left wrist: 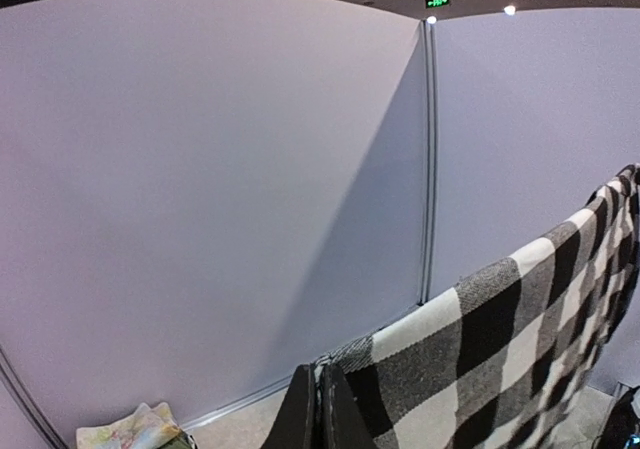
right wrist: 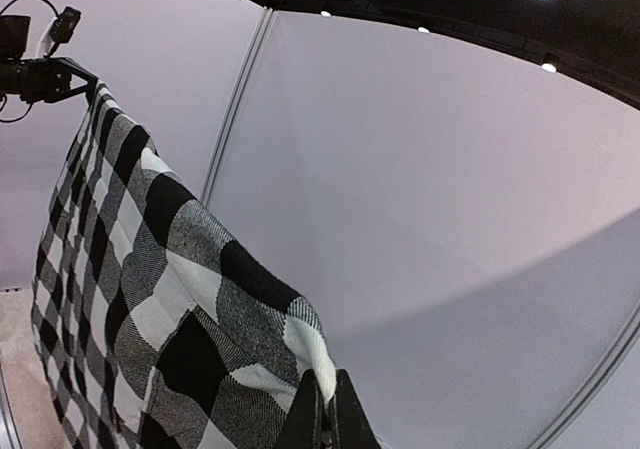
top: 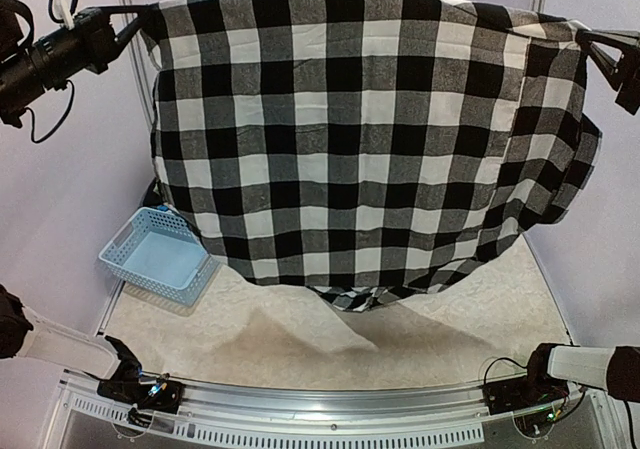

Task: Fold and stack the mixed laundry pile
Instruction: Flatten out the crumpled shirt at the center of the board, then move the flattened shirt to the center of the board.

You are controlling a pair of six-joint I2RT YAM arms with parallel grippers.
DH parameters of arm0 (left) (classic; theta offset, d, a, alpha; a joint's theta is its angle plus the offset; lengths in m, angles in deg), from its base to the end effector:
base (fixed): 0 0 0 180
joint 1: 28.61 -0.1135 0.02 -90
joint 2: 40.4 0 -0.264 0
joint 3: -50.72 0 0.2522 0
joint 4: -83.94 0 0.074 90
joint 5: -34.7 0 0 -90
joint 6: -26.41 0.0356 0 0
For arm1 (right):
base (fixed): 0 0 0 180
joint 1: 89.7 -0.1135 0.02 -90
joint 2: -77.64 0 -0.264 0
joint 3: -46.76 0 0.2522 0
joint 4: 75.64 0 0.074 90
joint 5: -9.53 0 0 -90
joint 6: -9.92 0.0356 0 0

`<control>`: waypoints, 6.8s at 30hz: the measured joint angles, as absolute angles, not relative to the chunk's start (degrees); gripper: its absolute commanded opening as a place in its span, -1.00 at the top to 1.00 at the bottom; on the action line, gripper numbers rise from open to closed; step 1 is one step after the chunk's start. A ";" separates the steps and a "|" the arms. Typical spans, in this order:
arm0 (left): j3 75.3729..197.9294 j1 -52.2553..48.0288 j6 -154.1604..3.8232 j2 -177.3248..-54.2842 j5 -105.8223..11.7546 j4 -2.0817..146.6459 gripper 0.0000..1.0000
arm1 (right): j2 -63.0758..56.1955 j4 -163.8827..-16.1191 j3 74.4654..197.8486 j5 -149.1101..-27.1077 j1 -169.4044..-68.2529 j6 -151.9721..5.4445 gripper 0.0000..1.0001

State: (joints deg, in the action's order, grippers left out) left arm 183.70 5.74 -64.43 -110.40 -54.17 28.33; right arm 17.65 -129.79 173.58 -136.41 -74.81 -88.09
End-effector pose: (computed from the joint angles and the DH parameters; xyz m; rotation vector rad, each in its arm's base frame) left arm 0.1259 -0.0869 0.6003 0.4374 1.3958 -0.5168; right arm 0.0838 0.0082 0.5946 -0.7310 1.2591 0.3303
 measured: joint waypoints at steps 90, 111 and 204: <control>163.85 3.09 -57.22 -147.88 -70.69 39.28 1.00 | -13.36 -109.94 135.09 -127.51 -77.01 -91.85 1.00; 182.17 -0.19 -58.84 -164.99 -67.22 40.97 1.00 | -31.28 -110.77 151.92 -121.74 -78.19 -90.93 1.00; 123.07 10.94 -88.12 -141.67 -49.71 33.38 0.31 | -30.89 -139.05 130.76 -90.27 -91.18 -109.84 -0.07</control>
State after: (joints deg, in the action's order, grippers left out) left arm 123.07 10.94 -88.12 -141.67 -49.71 33.38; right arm -30.89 -139.05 130.76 -90.27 -91.18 -109.84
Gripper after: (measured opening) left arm 0.351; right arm 0.526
